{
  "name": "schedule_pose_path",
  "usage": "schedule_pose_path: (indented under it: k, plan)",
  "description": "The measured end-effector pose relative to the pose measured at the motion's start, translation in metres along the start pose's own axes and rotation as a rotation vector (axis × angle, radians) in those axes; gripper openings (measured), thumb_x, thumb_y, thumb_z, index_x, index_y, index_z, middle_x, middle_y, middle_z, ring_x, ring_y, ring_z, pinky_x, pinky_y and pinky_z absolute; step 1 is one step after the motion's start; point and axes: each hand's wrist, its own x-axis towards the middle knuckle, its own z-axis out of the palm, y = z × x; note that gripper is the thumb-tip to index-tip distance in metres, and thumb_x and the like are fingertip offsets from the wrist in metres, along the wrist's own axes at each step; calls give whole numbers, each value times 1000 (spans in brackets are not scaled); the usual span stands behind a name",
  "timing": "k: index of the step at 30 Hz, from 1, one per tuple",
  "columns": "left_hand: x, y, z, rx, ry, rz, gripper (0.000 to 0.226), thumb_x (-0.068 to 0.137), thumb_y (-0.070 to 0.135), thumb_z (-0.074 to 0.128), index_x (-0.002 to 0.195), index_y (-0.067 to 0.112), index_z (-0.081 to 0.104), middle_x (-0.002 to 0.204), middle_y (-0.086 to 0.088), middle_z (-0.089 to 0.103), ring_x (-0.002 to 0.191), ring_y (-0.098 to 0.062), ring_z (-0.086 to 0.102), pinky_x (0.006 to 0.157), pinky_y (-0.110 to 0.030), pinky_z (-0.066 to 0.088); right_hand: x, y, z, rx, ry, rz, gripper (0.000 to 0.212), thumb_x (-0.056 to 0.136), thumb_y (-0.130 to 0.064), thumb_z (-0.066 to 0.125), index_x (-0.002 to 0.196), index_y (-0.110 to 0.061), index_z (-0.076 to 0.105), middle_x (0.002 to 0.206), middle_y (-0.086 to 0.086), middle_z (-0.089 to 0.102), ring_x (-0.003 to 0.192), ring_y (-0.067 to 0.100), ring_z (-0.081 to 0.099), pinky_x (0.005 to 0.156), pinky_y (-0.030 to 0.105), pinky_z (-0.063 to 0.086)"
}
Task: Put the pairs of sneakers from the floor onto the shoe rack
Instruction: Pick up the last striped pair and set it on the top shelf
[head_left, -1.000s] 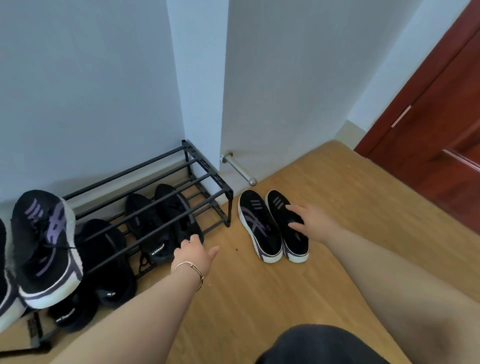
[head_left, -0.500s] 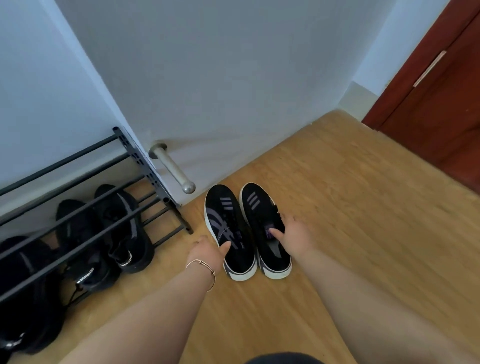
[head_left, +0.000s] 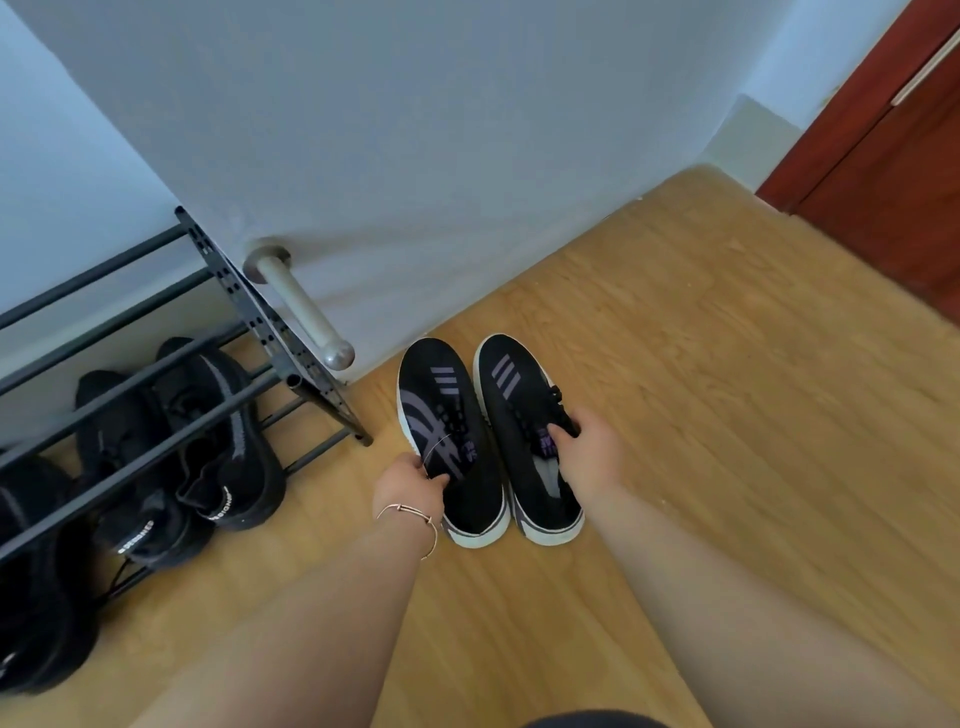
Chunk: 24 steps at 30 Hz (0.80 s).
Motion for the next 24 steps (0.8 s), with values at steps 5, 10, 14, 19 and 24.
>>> schedule_pose_path:
  k: [5,10,14,19,24]
  plan:
    - [2,-10,2,-111,55,15,31,88,17,67,118,11,61,88,0,62,84,-21,57,75,-27,47,-6,1,-3,75,5,23,12,94,-24,61,101,-17,67,90,0,67,81,22,60,57,27,38]
    - [-9,-23,-4,-136,62,73,26,88,17,66,114,18,62,80,9,59,84,-20,63,74,-30,53,-19,9,-8,115,-42,30,9,95,-24,61,100,-19,66,81,-7,63,74,14,58,55,23,38]
    - [-22,-40,-10,-175,39,71,24,88,16,67,112,19,63,82,7,63,83,-22,67,79,-41,60,-39,12,-6,97,-67,47,16,95,-29,60,107,-21,67,86,-7,64,79,17,61,63,31,46]
    - [-34,-62,-28,-191,9,108,24,87,16,68,111,21,64,85,3,66,82,-21,68,78,-42,60,-71,10,-6,88,-64,67,14,95,-31,61,106,-24,65,89,-6,64,83,19,60,70,34,48]
    - [-50,-91,-54,-231,-40,155,20,88,14,67,105,24,65,83,3,64,83,-22,69,78,-42,61,-118,5,0,77,-43,46,12,95,-29,62,104,-22,64,84,-9,63,74,10,58,57,25,43]
